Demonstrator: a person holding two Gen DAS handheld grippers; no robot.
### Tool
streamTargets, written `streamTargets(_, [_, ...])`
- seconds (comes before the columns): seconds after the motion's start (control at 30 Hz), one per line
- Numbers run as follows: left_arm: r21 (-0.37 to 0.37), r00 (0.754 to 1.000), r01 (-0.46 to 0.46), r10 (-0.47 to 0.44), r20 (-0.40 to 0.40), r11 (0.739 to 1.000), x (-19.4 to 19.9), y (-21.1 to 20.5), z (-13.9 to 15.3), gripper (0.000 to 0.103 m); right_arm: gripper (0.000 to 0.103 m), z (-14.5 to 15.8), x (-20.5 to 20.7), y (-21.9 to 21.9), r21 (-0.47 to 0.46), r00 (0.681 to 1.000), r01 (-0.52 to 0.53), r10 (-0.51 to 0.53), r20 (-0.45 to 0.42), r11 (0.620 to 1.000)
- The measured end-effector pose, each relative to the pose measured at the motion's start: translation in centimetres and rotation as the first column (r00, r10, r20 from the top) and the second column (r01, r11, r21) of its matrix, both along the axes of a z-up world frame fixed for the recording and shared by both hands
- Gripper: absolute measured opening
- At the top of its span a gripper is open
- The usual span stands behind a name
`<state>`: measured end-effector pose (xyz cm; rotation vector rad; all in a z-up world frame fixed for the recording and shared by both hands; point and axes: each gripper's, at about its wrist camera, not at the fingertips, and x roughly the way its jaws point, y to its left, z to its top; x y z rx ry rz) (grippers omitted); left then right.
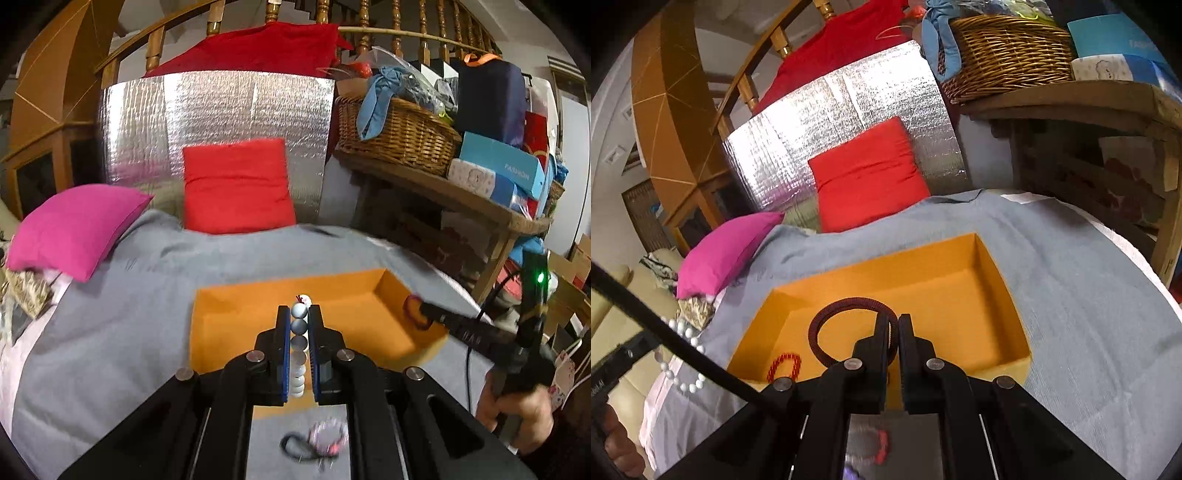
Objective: Organize jewelry
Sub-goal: 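Carry both bracelets into the orange box and open both tools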
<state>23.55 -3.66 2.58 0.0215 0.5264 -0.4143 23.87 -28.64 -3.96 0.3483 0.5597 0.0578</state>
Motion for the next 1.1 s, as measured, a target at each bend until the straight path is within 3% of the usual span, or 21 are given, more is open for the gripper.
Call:
streamTargets(0.17, [-0.036, 1.000, -0.003, 0.002, -0.015, 0.999, 3.5, -1.8, -1.2, 0.009, 0.006, -0.5, 3.2, -0.3, 0.016, 1.000, 0.013, -0.013, -0.026, 1.000])
streamTargets(0.43, [-0.076, 0.983, 0.005, -0.019, -0.182, 0.997, 8.9, -3.7, -6.2, 0.009, 0.006, -3.2, 9.1, -1.0, 0.053, 0.987, 0.023, -0.014, -0.163, 0.998])
streamTargets(0.73, [-0.020, 0.949, 0.003, -0.010, -0.314, 1.000, 11.1, -5.0, -10.5, 0.009, 0.006, -5.6, 12.9, -1.4, 0.006, 0.951, 0.035, -0.032, -0.306, 0.999])
streamTargets(0.97, [0.041, 0.926, 0.010, 0.006, -0.378, 0.999, 11.5, -6.1, -12.6, 0.009, 0.009, -6.5, 13.6, -1.1, -0.040, 0.934, 0.061, -0.071, -0.349, 0.997])
streamTargets(1.1, [0.088, 0.930, -0.007, 0.039, -0.367, 0.996, 11.2, -6.0, -12.2, 0.011, 0.013, -6.2, 13.5, -1.3, -0.032, 0.937, 0.079, -0.085, -0.338, 0.996])
